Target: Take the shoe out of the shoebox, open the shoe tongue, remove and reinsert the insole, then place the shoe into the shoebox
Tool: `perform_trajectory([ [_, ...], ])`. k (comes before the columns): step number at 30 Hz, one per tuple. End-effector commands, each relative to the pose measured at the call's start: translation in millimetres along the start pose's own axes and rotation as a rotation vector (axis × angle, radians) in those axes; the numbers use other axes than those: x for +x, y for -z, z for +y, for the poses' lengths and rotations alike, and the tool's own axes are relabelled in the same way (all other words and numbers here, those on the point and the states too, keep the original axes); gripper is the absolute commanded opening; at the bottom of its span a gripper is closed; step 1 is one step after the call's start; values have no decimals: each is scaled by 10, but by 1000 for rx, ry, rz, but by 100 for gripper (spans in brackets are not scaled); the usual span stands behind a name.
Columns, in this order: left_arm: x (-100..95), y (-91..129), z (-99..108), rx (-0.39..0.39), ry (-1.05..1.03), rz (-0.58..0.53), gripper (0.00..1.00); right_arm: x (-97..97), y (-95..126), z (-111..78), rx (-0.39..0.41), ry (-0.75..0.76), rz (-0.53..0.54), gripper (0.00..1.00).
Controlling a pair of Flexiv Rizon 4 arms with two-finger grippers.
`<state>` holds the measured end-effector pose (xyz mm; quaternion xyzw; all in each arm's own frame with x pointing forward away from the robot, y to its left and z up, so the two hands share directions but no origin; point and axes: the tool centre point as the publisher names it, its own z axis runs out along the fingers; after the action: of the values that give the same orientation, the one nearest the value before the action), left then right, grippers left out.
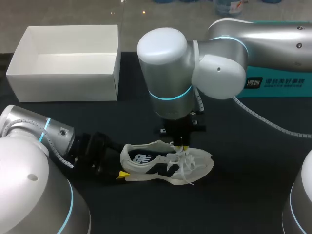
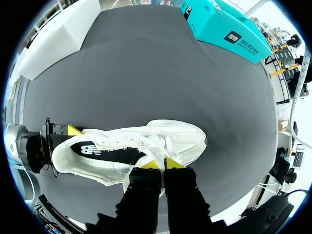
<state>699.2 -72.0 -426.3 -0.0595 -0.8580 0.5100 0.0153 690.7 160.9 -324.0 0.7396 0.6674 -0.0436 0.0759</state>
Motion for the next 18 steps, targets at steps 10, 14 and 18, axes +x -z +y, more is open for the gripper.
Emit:
perform_trajectory([
  [10,54,-85,64,-4,1,-1,0,-164,17,-77,-14,-474,36,0],
  [14,54,-85,64,-4,1,-1,0,-150,23,-68,-14,-470,39,18],
  [18,54,-85,64,-4,1,-1,0,-110,54,-50,-18,-458,45,24],
])
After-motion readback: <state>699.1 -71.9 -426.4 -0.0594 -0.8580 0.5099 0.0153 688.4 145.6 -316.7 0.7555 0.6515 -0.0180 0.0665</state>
